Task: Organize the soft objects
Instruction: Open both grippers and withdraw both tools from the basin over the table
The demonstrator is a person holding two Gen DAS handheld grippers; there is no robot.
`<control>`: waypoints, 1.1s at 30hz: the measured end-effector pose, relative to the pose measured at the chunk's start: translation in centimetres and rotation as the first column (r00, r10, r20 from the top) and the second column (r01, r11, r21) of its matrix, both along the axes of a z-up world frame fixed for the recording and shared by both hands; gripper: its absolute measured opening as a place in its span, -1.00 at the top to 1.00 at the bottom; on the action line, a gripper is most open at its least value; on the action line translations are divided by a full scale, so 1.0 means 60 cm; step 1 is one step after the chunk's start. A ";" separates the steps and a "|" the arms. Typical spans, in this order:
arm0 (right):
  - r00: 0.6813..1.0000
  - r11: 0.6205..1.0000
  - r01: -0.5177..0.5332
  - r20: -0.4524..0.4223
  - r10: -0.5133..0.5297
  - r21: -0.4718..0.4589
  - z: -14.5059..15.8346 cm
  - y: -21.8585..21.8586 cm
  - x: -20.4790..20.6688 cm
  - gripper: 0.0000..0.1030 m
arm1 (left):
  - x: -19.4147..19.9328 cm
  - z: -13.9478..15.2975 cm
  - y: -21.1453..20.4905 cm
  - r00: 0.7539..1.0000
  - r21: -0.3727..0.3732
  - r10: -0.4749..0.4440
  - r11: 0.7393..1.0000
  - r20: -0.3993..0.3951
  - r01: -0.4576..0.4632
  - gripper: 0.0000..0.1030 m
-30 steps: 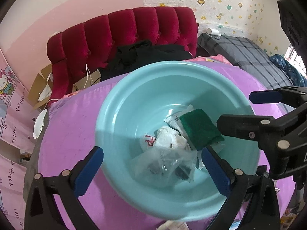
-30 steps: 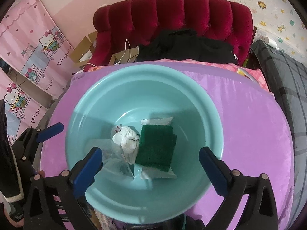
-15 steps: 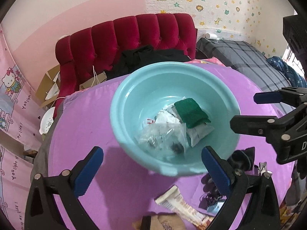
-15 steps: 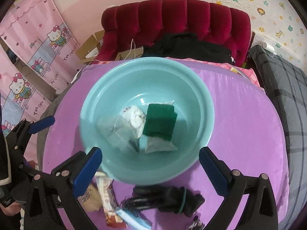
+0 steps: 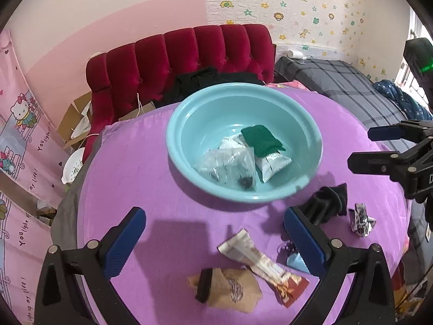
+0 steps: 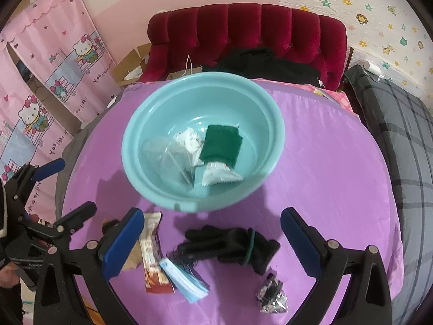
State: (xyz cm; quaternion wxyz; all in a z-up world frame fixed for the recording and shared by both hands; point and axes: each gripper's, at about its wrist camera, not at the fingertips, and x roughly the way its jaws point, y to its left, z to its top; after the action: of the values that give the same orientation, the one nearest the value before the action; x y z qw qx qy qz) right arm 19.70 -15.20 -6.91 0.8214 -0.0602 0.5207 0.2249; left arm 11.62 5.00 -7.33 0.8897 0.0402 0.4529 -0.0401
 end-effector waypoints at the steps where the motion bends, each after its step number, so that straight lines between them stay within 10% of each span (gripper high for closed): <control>1: 1.000 1.000 -0.001 0.002 0.001 -0.005 0.000 -0.005 -0.007 -1.00 | -0.008 0.000 0.000 1.000 0.001 0.000 1.000 0.003 0.000 -1.00; 33: 0.993 0.995 0.098 0.063 -0.099 0.027 -0.094 -0.122 -0.199 -1.00 | -0.189 -0.101 -0.012 0.999 -0.038 0.029 0.999 -0.017 -0.030 -1.00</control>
State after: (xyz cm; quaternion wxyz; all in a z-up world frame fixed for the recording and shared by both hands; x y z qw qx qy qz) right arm 7.74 -22.53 -12.54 0.8483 -0.0320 0.4939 0.1881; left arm 0.30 4.30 -13.40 0.8871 0.0161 0.4599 -0.0360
